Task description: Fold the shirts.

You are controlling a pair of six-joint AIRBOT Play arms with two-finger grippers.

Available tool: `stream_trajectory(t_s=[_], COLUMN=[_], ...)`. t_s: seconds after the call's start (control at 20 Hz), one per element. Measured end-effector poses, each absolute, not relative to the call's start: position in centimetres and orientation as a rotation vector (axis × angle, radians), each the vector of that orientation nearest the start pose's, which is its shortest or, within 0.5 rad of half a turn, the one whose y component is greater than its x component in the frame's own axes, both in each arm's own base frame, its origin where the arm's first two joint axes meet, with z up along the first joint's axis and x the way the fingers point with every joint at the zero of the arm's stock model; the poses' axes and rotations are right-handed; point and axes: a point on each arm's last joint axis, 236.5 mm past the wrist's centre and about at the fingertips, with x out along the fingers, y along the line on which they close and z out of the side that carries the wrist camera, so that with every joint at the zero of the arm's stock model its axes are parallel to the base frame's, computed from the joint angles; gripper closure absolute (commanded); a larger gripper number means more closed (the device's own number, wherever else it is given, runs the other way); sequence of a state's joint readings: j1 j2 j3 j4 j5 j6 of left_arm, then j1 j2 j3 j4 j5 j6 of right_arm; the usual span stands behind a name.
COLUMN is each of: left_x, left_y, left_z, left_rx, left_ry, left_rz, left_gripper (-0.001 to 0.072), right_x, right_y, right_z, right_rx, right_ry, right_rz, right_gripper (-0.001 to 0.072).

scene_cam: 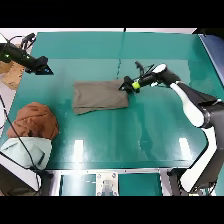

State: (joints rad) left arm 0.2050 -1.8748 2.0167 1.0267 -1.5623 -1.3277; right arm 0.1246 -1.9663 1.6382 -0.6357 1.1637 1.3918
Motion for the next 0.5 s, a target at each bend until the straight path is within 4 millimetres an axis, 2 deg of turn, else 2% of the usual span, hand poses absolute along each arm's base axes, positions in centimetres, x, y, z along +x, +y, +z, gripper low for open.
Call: stream_trajectory(t_s=[0.05, 0.15, 0.25, 0.3, 0.4, 0.5], left_x=[50.4, 50.5, 50.5, 50.5, 50.6, 50.8], left_y=[-2.1, -2.1, -2.1, -2.1, -2.1, -1.9], left_z=[4.9, 4.9, 4.9, 4.9, 4.9, 4.9], left_rx=[-0.323, -0.324, -0.325, -0.325, -0.325, -0.321], left_ry=[1.273, 1.272, 1.271, 1.271, 1.267, 1.259], left_rz=[-0.433, -0.434, -0.435, -0.435, -0.433, -0.425], left_gripper=[0.0684, 0.0683, 0.0684, 0.0684, 0.0684, 0.0685], right_x=[49.4, 51.0, 51.6, 51.4, 49.9, 46.8], right_y=[22.2, 17.4, 11.0, 7.2, -0.6, -8.4], right_z=[-4.4, -2.2, -0.3, 0.4, 1.7, 2.4], right_rx=[0.711, 0.717, 0.725, 0.73, 0.749, 0.78], right_ry=[1.344, 1.284, 1.241, 1.223, 1.184, 1.152], right_rz=[0.603, 0.51, 0.38, 0.297, 0.124, -0.06], right_gripper=[0.0695, 0.0695, 0.0695, 0.0696, 0.0696, 0.0696])
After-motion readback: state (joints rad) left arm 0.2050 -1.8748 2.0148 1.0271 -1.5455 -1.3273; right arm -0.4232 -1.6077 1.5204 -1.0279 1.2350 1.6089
